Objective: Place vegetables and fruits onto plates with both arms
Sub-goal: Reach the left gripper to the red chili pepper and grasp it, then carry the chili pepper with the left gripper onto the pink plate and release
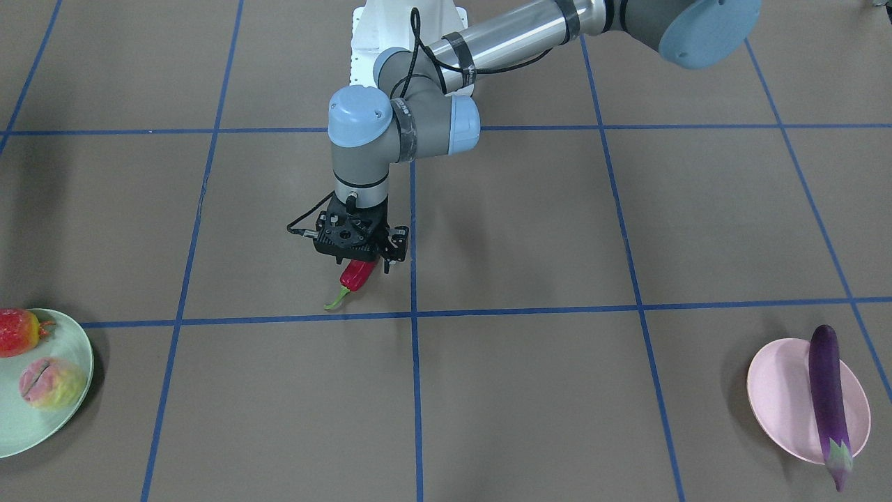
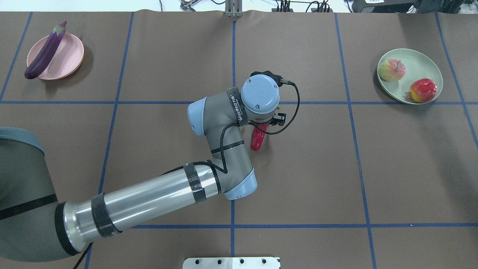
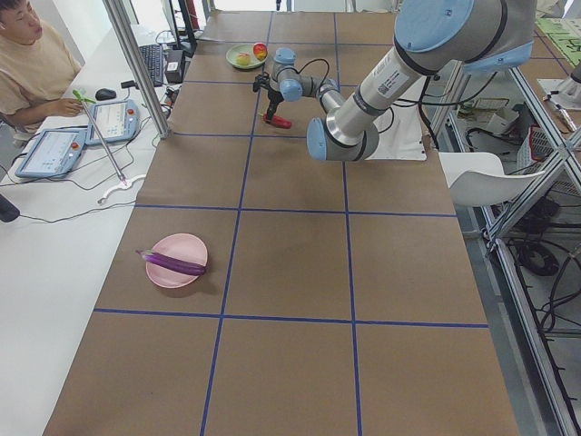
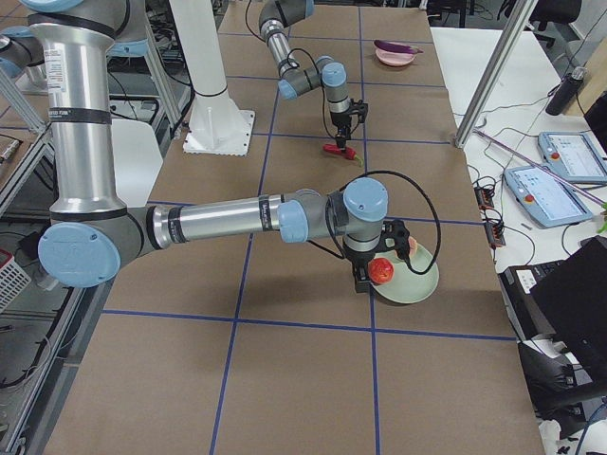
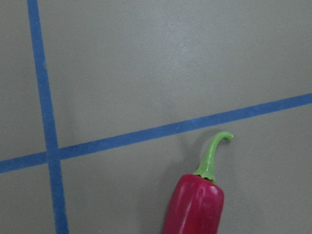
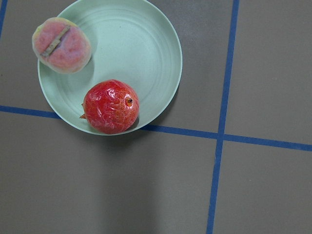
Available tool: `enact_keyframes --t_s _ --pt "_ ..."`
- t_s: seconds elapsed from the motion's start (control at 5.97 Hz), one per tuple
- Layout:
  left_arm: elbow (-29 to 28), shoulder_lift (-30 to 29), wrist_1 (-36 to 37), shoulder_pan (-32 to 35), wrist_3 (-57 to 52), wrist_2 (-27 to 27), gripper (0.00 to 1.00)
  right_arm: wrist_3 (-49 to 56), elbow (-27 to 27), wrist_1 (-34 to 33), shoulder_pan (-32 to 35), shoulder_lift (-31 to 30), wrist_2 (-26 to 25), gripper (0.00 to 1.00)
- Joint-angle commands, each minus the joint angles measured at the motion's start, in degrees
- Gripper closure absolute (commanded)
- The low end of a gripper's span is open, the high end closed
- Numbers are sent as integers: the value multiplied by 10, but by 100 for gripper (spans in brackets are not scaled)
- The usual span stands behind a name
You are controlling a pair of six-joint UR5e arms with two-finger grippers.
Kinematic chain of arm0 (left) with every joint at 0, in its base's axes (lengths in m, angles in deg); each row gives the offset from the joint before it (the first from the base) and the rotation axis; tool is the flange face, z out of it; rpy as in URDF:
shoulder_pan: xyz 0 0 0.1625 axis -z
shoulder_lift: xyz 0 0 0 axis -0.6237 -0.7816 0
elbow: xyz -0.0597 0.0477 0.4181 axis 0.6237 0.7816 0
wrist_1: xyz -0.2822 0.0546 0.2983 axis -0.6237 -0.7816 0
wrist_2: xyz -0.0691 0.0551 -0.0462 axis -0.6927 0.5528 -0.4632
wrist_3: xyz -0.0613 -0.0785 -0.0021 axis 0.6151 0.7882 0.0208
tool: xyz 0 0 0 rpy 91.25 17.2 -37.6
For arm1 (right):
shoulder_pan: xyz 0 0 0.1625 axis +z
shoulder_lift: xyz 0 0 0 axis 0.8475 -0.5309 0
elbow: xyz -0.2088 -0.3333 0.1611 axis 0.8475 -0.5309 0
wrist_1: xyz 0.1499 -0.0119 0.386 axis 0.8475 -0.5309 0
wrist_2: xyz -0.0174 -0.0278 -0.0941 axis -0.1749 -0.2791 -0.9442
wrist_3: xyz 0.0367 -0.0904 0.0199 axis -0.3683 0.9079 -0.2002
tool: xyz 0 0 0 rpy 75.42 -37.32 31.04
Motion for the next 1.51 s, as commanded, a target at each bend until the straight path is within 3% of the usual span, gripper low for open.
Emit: enact_keyframes --t_s 0.0,0.17,0.34,0.5,0.84,1.34 --pt "-2 2 0 -8 -3 -1 14 0 -1 0 0 -1 0 0" --pt "-2 2 0 -11 1 -1 19 0 -1 0 0 0 0 0" --pt "1 -1 3 -8 -2 -4 82 0 0 0 0 -1 0 0" --pt "4 -2 5 3 -2 -35 100 1 2 1 0 -1 3 0" --pt "14 1 7 33 -4 -74 100 0 0 1 0 -1 2 0" --pt "11 62 21 197 -173 -231 100 0 0 0 0 -1 2 0"
